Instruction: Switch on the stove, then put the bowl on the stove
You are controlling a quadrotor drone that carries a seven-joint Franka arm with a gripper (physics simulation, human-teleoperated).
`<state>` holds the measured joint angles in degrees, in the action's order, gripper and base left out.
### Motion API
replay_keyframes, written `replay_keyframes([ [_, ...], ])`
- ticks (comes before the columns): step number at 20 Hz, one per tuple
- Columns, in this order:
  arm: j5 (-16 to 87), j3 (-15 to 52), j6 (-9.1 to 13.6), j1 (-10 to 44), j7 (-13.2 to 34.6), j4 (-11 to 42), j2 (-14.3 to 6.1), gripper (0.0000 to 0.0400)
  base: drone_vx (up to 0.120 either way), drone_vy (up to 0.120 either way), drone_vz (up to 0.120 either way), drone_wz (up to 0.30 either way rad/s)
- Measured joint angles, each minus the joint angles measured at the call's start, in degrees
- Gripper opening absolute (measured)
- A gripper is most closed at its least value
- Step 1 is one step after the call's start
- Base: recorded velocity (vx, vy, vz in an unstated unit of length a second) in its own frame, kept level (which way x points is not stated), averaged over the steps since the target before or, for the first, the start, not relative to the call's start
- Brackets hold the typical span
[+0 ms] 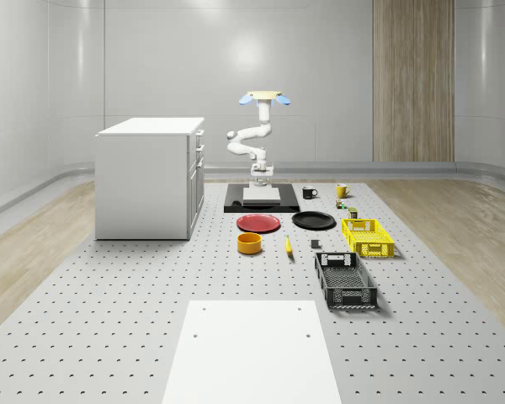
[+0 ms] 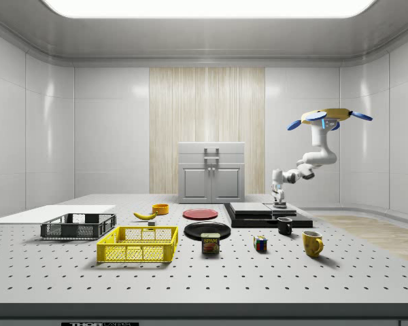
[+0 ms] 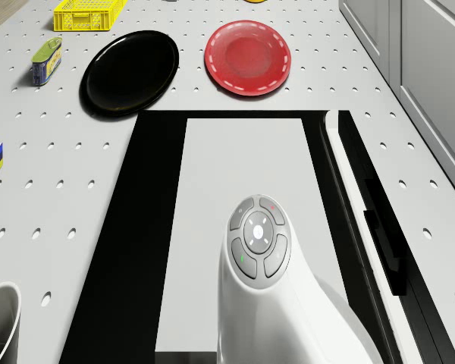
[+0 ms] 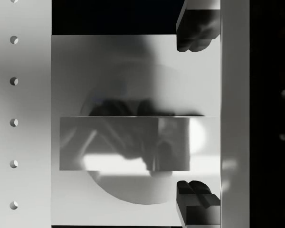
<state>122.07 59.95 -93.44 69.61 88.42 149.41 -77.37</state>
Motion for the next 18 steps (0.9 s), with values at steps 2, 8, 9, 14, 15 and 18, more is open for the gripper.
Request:
replay_keyframes([
  [2, 0.19, -0.23, -0.26, 0.23, 0.02, -0.32, 0.02, 0.0400, 0.000, 0.000, 0.000, 0.000],
  [8, 0.51, -0.76, -1.08, 0.25, -0.44, -1.06, -0.21, 0.0400, 0.000, 0.000, 0.000, 0.000],
  [9, 0.67, -0.96, -1.28, 0.29, -0.50, -1.24, -0.22, 0.0400, 0.000, 0.000, 0.000, 0.000],
  [14, 1.06, -1.49, -1.86, 0.49, -0.64, -1.82, -0.25, 0.0400, 0.000, 0.000, 0.000, 0.000],
  [15, 1.02, -1.40, -1.87, 0.71, -0.65, -2.08, -0.15, 0.0400, 0.000, 0.000, 0.000, 0.000],
  [18, 0.84, -1.11, -1.87, 1.36, -0.67, -2.78, 0.13, 0.0400, 0.000, 0.000, 0.000, 0.000],
])
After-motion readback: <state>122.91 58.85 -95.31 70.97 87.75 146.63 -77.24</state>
